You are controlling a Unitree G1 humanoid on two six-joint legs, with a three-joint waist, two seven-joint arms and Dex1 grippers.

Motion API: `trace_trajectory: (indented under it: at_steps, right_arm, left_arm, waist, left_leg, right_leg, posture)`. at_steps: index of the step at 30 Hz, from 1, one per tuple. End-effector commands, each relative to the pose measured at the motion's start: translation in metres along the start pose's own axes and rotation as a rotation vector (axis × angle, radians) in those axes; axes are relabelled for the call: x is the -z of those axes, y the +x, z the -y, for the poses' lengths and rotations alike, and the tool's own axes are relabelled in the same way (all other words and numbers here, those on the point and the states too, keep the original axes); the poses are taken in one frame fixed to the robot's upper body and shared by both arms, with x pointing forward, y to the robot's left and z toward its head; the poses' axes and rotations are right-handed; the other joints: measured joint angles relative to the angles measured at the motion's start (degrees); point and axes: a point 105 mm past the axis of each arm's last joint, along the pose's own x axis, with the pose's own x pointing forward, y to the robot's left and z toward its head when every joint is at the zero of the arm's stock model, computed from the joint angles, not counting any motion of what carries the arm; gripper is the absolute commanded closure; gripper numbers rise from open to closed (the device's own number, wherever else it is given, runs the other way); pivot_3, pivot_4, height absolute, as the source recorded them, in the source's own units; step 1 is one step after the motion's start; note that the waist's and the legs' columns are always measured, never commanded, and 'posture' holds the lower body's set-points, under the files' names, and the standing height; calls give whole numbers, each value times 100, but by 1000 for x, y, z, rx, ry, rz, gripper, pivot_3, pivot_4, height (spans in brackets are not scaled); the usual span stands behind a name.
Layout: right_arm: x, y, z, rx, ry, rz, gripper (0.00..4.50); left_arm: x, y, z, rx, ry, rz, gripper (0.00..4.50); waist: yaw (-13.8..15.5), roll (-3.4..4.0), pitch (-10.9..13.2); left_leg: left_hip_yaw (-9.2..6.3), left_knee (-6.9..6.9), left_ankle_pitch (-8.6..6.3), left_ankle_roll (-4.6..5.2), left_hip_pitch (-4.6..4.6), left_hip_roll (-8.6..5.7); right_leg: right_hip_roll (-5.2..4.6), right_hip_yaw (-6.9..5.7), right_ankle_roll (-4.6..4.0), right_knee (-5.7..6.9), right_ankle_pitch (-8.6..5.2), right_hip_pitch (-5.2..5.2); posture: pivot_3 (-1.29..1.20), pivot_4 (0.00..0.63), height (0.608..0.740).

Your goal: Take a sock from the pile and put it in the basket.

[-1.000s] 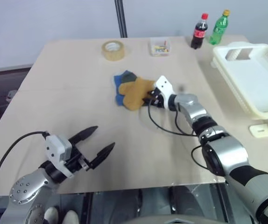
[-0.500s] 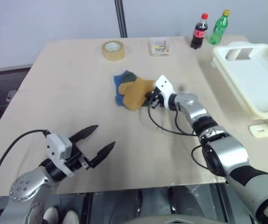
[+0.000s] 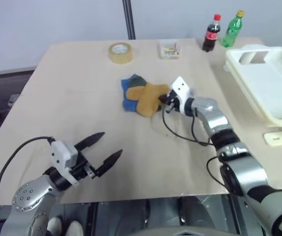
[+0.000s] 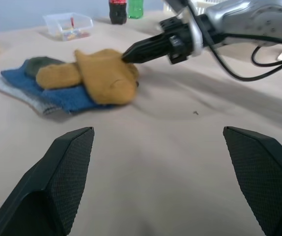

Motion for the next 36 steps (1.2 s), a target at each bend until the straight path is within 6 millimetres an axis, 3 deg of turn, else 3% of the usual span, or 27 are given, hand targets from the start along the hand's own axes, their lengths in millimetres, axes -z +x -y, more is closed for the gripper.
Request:
trace_trajectory:
  at_steps: [1, 9, 12, 14, 17, 20, 22, 25, 26, 27, 28, 29, 32, 36]
  right_arm:
    - [-8, -27, -10, 43, 41, -19, 4468]
    - [24, -109, -27, 259, 243, -251, 4468]
    - [30, -130, -33, 343, 305, -317, 4468]
    - [35, -141, -38, 432, 387, -334, 4468]
    - [39, -138, -59, 425, 484, -297, 4468]
    - [35, -127, -84, 355, 568, -244, 3727]
    - [27, -118, -97, 276, 613, -199, 2832]
    - [23, -113, -102, 242, 611, -187, 1612]
    - [23, -114, -101, 243, 608, -189, 751]
    - [21, -115, -100, 228, 595, -181, 751]
    - [19, -118, -100, 212, 581, -172, 253]
    - [18, -121, -97, 205, 563, -169, 44]
    - [16, -137, -82, 206, 480, -181, 44]
    - [-4, -151, -77, 90, 345, -148, 44]
  left_arm:
    - [-8, 2, 5, 30, 25, 30, 0]
    - [-5, 10, 6, 104, 37, 23, 0]
    - [-5, 16, 4, 136, 33, 30, 0]
    - [-4, 24, 3, 167, 28, 40, 0]
    - [-5, 32, 3, 208, 24, 50, 0]
    - [-4, 40, 3, 250, 18, 53, 0]
    - [-4, 44, 3, 273, 17, 54, 0]
    - [-5, 48, 2, 295, 20, 53, 0]
    - [-5, 48, 1, 297, 22, 53, 0]
    - [-5, 48, 0, 298, 24, 52, 0]
    - [-5, 48, -1, 298, 25, 52, 0]
    - [-6, 48, -2, 299, 25, 51, 0]
    - [-5, 45, -1, 301, 26, 46, 0]
    - [-4, 43, 1, 292, 22, 40, 0]
  waist:
    - [3, 0, 0]
    - [4, 0, 0]
    - [10, 0, -1]
    - [26, -1, -2]
    - [21, -3, -3]
    - [-10, -2, -4]
    - [-28, -3, -4]
    - [-30, -3, -4]
    - [-30, -3, -4]
    - [-30, -3, -4]
    - [-29, -2, -4]
    - [-28, -3, -4]
    - [-24, -2, -3]
    - [-28, -3, -3]
  left_leg:
    - [2, 0, -1, 2, -2, -1]
    - [-1, 2, -2, 4, 1, 2]
    - [1, 4, -2, 4, 2, 0]
    - [-3, 4, -2, 4, 1, 0]
    - [-8, 4, -2, 4, 2, 1]
    - [-1, 5, -2, 4, 2, -2]
    - [-2, 5, -1, 4, 7, -1]
    - [-6, 5, -1, 3, 11, 0]
    - [-7, 5, -1, 3, 11, -1]
    - [-7, 5, -1, 3, 11, -1]
    - [-6, 5, -1, 3, 11, -1]
    - [-6, 5, -1, 3, 10, -2]
    - [-7, 6, -1, 4, 10, -2]
    - [-8, 8, -1, 4, 11, -2]
  right_leg:
    - [0, 3, 0, 1, 0, -3]
    - [-3, 1, 0, 6, 0, -2]
    - [3, 1, 0, 6, 0, -1]
    - [4, -5, 0, 6, -1, 0]
    - [8, -8, 0, 7, -1, 0]
    - [8, -4, 2, 6, 0, 1]
    - [10, -4, 3, 7, 0, 1]
    - [12, -8, 3, 10, 0, 1]
    - [12, -9, 3, 9, 0, 2]
    - [12, -9, 3, 8, 0, 2]
    - [11, -9, 3, 7, 0, 2]
    - [10, -9, 3, 6, 0, 2]
    - [10, -10, 3, 5, -1, 4]
    - [10, -12, 4, 4, -1, 12]
  posture:
    - [0, 150, 738]
    - [0, 150, 738]
    - [0, 150, 738]
    - [0, 150, 738]
    - [0, 150, 738]
    - [0, 150, 738]
    - [0, 150, 738]
    - [0, 150, 738]
    - [0, 150, 738]
    - [0, 150, 738]
    - [0, 150, 738]
    - [0, 150, 738]
    - [0, 150, 738]
    - [0, 150, 738]
